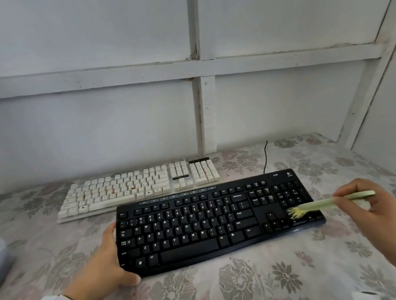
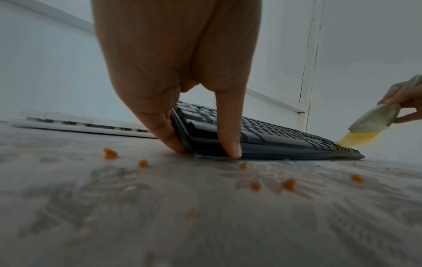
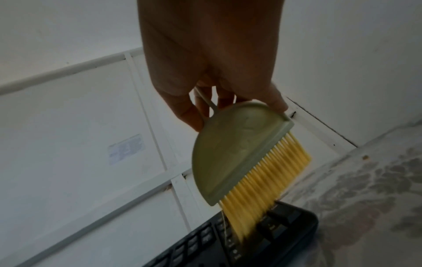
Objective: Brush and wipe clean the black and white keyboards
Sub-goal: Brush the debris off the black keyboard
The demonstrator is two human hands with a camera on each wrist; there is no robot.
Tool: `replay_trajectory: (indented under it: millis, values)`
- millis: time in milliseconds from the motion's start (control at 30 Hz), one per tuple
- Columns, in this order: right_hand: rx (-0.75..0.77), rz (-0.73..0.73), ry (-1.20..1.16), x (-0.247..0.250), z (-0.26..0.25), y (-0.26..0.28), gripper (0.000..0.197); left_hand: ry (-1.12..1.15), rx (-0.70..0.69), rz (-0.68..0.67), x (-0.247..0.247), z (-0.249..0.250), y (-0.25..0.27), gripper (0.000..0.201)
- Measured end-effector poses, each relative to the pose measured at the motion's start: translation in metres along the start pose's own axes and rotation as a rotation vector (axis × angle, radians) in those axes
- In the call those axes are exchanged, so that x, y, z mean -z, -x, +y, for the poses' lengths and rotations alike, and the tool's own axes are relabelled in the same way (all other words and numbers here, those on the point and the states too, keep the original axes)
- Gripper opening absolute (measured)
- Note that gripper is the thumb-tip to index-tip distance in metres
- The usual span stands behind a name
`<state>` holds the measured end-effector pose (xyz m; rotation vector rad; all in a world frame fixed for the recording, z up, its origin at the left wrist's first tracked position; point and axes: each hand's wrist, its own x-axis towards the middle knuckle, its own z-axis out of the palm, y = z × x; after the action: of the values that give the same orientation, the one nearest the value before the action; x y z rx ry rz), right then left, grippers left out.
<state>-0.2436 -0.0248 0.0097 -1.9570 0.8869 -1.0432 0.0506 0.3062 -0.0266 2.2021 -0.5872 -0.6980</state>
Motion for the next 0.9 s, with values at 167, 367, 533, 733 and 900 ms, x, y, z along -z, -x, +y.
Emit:
replay_trajectory:
  millis: [167, 367, 533, 733, 900]
  values:
    - [-0.041, -0.095, -0.124, 0.000, 0.002, 0.002, 0.013, 0.004, 0.003, 0.001, 0.001, -0.001, 0.000, 0.120]
    - [0.010, 0.055, -0.024, 0.011, 0.013, -0.006, 0.022, -0.005, -0.001, 0.003, 0.000, -0.001, -0.001, 0.121]
    - [-0.074, 0.072, 0.034, 0.011, 0.012, -0.005, 0.029, -0.022, -0.006, 0.001, 0.000, -0.002, -0.002, 0.122]
    - [0.055, 0.032, 0.021, -0.020, -0.048, 0.028, 0.033, -0.039, -0.031, -0.001, 0.000, -0.003, -0.003, 0.120]
    - [0.324, -0.263, -0.049, -0.104, -0.090, 0.085, 0.019, -0.044, -0.046, -0.008, 0.002, -0.006, -0.005, 0.120]
